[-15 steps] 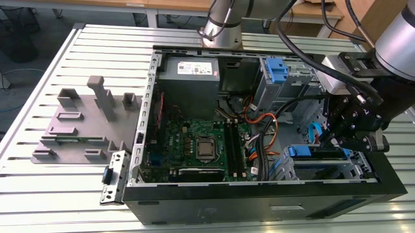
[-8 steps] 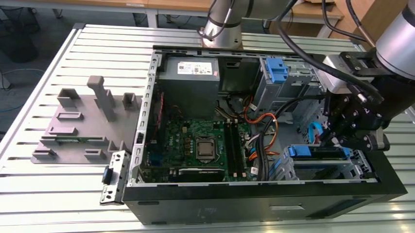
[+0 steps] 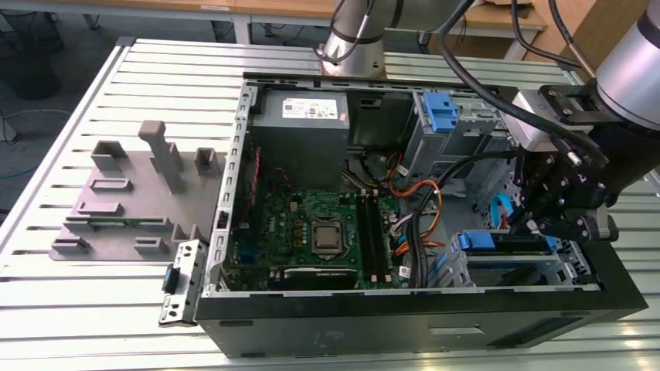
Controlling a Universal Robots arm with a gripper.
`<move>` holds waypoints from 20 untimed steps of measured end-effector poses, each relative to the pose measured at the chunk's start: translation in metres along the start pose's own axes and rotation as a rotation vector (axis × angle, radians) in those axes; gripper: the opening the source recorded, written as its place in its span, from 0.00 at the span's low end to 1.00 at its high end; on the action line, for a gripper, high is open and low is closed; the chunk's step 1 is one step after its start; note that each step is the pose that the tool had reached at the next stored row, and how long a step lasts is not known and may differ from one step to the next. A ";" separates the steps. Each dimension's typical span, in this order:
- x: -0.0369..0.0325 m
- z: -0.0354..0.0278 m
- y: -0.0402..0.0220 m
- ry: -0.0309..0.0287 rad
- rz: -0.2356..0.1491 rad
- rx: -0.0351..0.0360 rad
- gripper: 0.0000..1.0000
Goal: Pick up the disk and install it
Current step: 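Insert the first disk wire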
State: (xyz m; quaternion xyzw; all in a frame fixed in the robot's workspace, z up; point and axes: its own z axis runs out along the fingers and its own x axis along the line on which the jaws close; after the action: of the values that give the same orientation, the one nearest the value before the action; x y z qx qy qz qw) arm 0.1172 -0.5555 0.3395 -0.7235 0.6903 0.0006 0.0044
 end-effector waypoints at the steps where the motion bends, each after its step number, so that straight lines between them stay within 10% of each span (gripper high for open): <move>1: 0.0000 0.0001 0.0004 -0.0001 0.000 0.0001 0.16; 20: 0.0008 0.0035 0.0012 0.0001 0.000 0.0003 0.16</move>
State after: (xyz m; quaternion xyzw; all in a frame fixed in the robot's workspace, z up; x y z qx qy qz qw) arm 0.1161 -0.5563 0.3360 -0.7235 0.6903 0.0004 0.0045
